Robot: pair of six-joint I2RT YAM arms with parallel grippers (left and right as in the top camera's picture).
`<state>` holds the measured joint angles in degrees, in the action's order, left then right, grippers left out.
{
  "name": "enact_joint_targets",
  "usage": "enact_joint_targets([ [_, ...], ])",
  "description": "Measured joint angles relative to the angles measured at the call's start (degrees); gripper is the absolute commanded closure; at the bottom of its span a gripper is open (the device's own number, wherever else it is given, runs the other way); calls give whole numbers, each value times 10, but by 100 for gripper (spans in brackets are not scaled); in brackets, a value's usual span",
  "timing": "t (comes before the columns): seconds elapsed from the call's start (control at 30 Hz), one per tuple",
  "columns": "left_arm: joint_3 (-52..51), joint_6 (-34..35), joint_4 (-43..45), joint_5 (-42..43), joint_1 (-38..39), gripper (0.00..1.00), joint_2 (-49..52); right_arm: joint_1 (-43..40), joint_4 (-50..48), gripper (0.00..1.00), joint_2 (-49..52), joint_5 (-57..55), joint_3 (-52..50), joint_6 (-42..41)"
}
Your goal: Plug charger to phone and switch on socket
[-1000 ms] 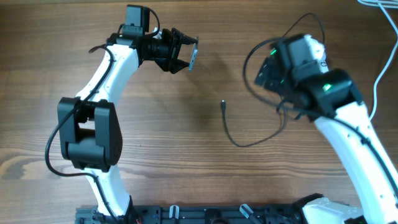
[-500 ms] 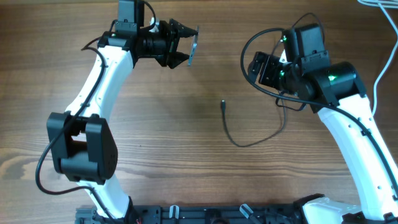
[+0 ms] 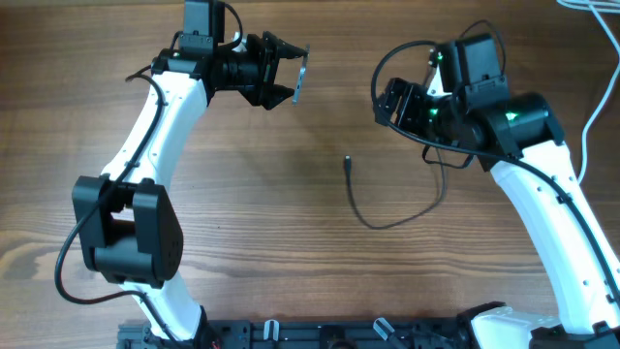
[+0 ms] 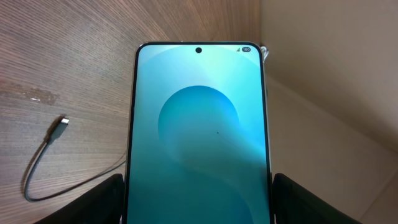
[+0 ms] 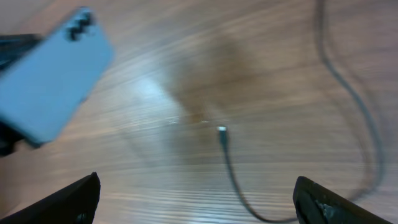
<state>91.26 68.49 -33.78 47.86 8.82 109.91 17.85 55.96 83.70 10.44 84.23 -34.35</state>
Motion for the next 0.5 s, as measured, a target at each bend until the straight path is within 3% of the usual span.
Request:
enact_joint_targets([
  [0.2, 0, 0, -2, 0, 0, 27, 0, 56, -38, 1, 0, 37, 0, 17],
  [0.5, 0, 0, -8, -6, 16, 27, 0, 153, -34, 1, 23, -16, 48, 14],
])
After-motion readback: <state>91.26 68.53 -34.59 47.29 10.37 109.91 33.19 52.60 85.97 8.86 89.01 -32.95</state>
